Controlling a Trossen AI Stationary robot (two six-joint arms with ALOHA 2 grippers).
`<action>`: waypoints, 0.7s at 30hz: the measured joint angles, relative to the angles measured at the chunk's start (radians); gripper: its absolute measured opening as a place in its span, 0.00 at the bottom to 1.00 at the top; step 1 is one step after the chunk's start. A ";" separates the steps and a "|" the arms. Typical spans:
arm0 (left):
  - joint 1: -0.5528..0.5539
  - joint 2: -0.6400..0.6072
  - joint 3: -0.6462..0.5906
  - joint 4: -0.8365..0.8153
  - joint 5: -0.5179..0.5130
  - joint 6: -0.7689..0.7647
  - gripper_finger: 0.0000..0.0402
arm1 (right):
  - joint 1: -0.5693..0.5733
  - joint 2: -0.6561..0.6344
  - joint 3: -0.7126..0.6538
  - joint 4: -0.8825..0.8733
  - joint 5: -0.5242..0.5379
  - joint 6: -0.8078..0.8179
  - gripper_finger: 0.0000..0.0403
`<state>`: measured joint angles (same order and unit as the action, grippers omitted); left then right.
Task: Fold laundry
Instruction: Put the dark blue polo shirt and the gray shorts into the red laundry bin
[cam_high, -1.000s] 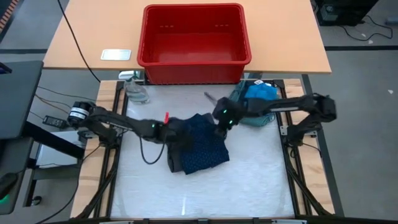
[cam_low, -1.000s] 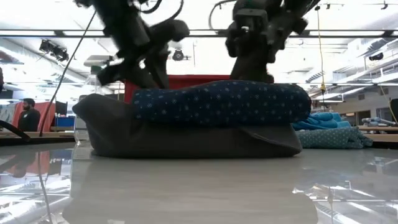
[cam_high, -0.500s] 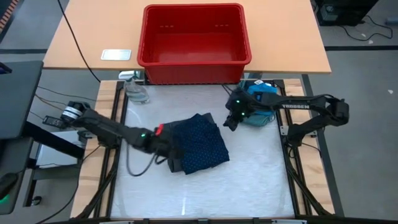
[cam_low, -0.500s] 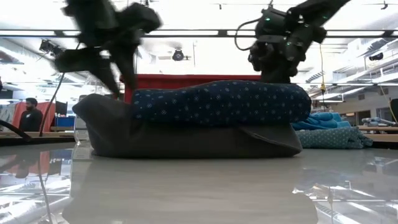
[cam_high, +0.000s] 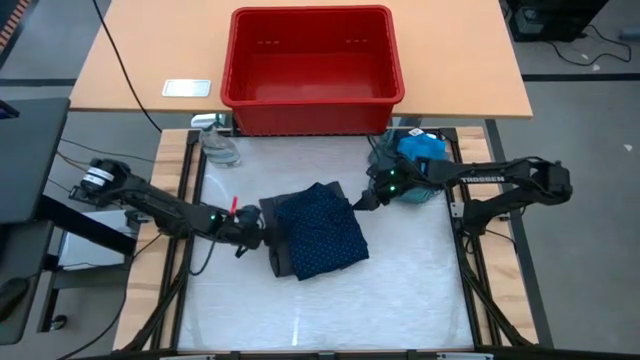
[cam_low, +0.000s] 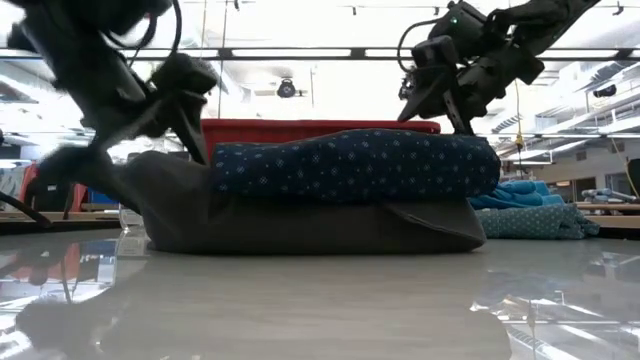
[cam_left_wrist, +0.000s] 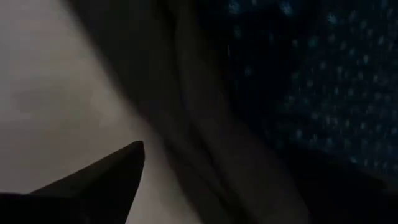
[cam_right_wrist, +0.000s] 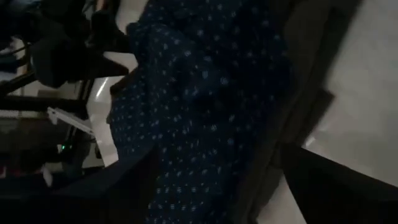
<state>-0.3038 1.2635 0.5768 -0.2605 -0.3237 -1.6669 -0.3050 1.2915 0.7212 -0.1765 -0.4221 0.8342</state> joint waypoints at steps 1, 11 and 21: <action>0.017 0.005 -0.025 0.054 0.002 0.007 0.97 | 0.013 0.001 0.000 -0.004 0.012 0.024 0.84; 0.166 0.054 -0.135 0.387 0.023 0.198 0.96 | 0.122 0.030 0.000 -0.002 0.188 0.153 0.86; 0.245 0.305 -0.137 0.830 0.072 0.314 0.96 | 0.110 0.320 0.000 0.257 0.124 0.165 0.86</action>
<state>-0.0586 1.5683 0.4398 0.5691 -0.2519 -1.3531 -0.1949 1.6117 0.7216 0.0806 -0.2984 0.9988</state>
